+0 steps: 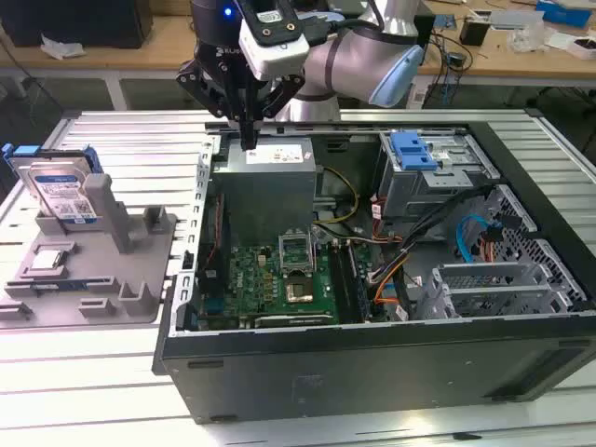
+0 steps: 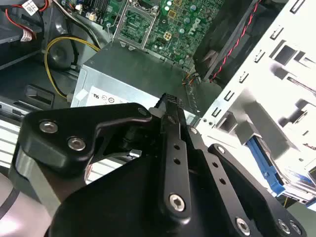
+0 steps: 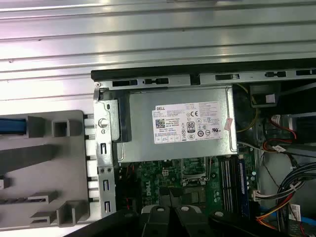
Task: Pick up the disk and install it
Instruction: 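Reach for the disk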
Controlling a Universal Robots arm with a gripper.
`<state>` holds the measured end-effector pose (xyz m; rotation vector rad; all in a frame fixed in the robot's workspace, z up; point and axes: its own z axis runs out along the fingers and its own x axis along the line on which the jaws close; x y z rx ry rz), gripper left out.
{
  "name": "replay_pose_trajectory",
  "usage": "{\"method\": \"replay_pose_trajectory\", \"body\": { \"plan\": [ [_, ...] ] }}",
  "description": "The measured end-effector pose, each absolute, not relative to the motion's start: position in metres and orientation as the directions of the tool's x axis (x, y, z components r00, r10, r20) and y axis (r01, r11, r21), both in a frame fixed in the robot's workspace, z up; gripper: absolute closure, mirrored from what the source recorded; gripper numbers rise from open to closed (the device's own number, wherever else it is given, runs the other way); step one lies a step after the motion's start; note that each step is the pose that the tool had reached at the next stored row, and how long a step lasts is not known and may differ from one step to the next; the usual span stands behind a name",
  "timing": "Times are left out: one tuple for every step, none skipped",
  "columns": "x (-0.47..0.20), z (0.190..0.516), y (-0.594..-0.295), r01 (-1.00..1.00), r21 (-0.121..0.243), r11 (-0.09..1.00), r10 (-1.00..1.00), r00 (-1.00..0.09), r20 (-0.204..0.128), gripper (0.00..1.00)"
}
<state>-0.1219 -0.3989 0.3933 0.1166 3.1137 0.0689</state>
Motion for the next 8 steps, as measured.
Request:
{"method": "replay_pose_trajectory", "body": {
  "plan": [
    [-0.1219, 0.3933, -0.3989, 0.074, 0.045, 0.996, 0.075, -0.997, -0.023, 0.89],
    [-0.1219, 0.3933, -0.3989, 0.074, 0.045, 0.996, 0.075, -0.997, -0.023, 0.89],
    [-0.1219, 0.3933, -0.3989, 0.074, 0.045, 0.996, 0.075, -0.997, -0.023, 0.89],
    [-0.1219, 0.3933, -0.3989, 0.074, 0.045, 0.996, 0.075, -0.997, -0.023, 0.89],
    [-0.1219, 0.3933, -0.3989, 0.074, 0.045, 0.996, 0.075, -0.997, -0.023, 0.89],
    [-0.1219, 0.3933, -0.3988, 0.074, 0.045, 0.996, 0.075, -0.997, -0.023, 0.89],
    [-0.1219, 0.3933, -0.3989, 0.074, 0.045, 0.996, 0.075, -0.997, -0.023, 0.89],
    [-0.1219, 0.3933, -0.3988, 0.074, 0.045, 0.996, 0.075, -0.997, -0.023, 0.89]
  ]
}}
